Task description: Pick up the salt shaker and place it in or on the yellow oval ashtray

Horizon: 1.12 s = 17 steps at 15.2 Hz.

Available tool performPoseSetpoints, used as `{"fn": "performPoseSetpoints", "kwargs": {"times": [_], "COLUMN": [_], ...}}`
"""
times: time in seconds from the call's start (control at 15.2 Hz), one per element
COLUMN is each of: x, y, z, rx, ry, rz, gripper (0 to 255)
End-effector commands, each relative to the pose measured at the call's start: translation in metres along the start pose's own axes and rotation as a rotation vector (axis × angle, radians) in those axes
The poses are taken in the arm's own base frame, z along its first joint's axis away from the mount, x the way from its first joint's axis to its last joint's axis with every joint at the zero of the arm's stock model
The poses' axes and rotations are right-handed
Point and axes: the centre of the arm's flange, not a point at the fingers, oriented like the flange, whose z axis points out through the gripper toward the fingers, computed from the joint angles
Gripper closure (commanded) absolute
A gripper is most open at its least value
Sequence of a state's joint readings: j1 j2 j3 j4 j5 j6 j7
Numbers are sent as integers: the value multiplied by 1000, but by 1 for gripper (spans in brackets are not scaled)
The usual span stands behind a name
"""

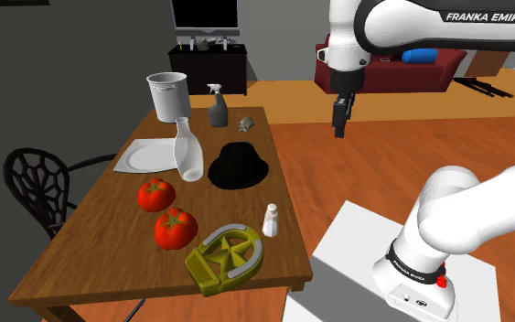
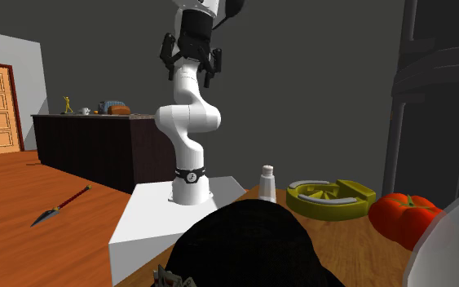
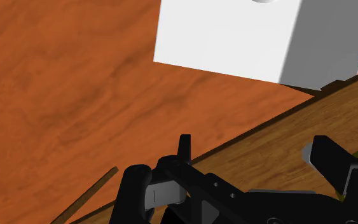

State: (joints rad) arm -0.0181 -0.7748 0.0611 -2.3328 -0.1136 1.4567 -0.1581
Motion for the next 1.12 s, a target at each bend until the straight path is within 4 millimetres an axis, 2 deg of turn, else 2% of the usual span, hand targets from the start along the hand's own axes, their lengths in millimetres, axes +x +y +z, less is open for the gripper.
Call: {"fn": "performPoseSetpoints", "kwargs": {"times": [0.0,1.06], "x": [0,92], "y": [0,-112], "z": [0,121], "rx": [0,160], "ry": [0,106], "rz": [0,-68], "gripper": [0,0]}}
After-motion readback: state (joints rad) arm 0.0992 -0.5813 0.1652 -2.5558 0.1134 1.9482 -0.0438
